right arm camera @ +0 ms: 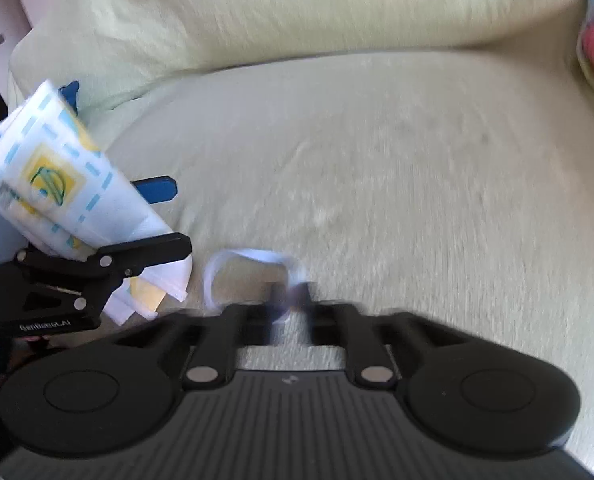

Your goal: Fold shopping bag

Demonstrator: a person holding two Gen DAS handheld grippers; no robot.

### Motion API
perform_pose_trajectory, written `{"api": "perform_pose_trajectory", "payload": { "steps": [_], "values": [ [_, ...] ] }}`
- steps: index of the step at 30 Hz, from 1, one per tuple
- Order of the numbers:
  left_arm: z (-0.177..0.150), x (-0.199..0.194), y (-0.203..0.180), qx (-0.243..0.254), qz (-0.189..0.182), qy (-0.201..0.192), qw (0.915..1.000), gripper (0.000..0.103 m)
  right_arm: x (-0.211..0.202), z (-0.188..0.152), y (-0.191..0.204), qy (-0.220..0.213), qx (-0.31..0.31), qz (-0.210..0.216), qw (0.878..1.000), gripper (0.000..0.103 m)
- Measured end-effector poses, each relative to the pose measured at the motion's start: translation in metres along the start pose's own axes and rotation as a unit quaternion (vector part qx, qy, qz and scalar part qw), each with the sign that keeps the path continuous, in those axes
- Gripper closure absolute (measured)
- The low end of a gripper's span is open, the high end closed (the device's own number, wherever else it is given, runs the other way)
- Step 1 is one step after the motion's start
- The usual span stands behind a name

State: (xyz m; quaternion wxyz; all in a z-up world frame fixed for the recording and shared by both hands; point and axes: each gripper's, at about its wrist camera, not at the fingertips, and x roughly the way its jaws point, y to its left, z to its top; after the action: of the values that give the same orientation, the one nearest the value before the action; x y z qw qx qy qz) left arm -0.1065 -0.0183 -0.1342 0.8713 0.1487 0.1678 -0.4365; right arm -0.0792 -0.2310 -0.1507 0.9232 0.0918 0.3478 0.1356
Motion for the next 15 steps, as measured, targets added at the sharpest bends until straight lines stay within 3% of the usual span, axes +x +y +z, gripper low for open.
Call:
{"api": "perform_pose_trajectory", "payload": {
  "steps": [2,4,8,13,15],
  "values": [
    [0.001,-0.001,0.0,0.001,-0.001,0.0,1.0,0.05,-0.021,0.011,0.005,-0.048,-0.036,0.006,0.998,0.099],
    [0.001,-0.001,0.001,-0.001,-0.002,-0.001,1.0,0.05,-0.052,0.024,0.016,-0.105,-0.105,0.018,0.989,0.099],
    [-0.001,-0.002,0.002,-0.006,-0.001,-0.004,1.0,0.05,-0.11,0.044,0.05,-0.165,-0.243,0.09,0.952,0.099],
    [-0.003,-0.003,0.002,-0.005,0.0,-0.004,1.0,0.05,-0.12,0.045,0.093,-0.132,-0.37,0.114,0.912,0.099],
    [-0.004,-0.003,0.002,-0.005,0.0,-0.005,1.0,0.05,-0.113,0.045,0.104,-0.122,-0.405,0.104,0.9,0.099]
  ]
}}
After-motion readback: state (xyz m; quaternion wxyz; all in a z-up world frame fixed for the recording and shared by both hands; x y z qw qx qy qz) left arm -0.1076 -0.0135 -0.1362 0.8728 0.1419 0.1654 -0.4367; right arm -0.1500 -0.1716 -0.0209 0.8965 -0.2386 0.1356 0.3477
